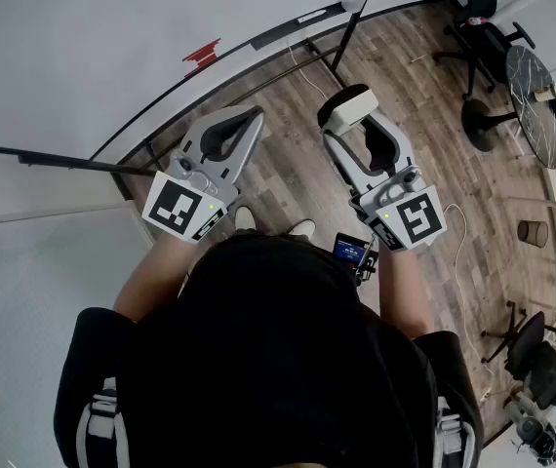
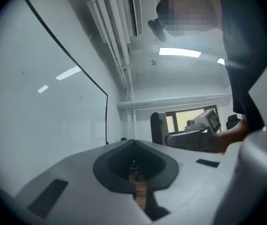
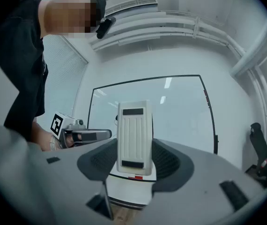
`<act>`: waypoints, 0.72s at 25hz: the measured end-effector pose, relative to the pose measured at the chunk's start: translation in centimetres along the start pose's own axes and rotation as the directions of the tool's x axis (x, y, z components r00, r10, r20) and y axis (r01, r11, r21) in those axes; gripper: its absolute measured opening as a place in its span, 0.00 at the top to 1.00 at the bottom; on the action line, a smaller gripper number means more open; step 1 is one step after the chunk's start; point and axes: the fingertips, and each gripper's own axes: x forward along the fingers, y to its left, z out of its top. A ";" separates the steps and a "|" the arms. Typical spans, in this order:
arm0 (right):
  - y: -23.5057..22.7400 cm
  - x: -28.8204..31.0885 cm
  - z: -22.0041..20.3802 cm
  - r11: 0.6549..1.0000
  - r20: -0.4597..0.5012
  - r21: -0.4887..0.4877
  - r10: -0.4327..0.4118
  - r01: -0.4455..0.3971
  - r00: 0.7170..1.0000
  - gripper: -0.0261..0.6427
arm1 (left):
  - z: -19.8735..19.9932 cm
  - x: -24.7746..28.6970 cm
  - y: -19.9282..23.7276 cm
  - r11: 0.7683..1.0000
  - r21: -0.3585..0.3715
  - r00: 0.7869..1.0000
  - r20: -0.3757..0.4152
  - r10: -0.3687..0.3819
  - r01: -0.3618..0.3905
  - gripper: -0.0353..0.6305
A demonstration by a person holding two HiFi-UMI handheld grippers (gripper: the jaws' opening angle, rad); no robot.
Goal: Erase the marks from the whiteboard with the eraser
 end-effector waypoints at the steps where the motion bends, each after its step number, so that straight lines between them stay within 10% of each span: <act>1: 0.2 0.2 0.0 1.000 0.005 0.003 0.004 -0.004 1.000 0.62 | -0.1 -0.1 0.2 1.000 -0.004 1.000 -0.001 0.004 -0.004 0.94; 18: 0.6 1.1 -0.7 0.999 -0.014 -0.023 -0.038 0.038 0.999 0.62 | -2.9 0.6 0.1 0.999 -0.031 0.999 -0.020 -0.041 0.040 0.94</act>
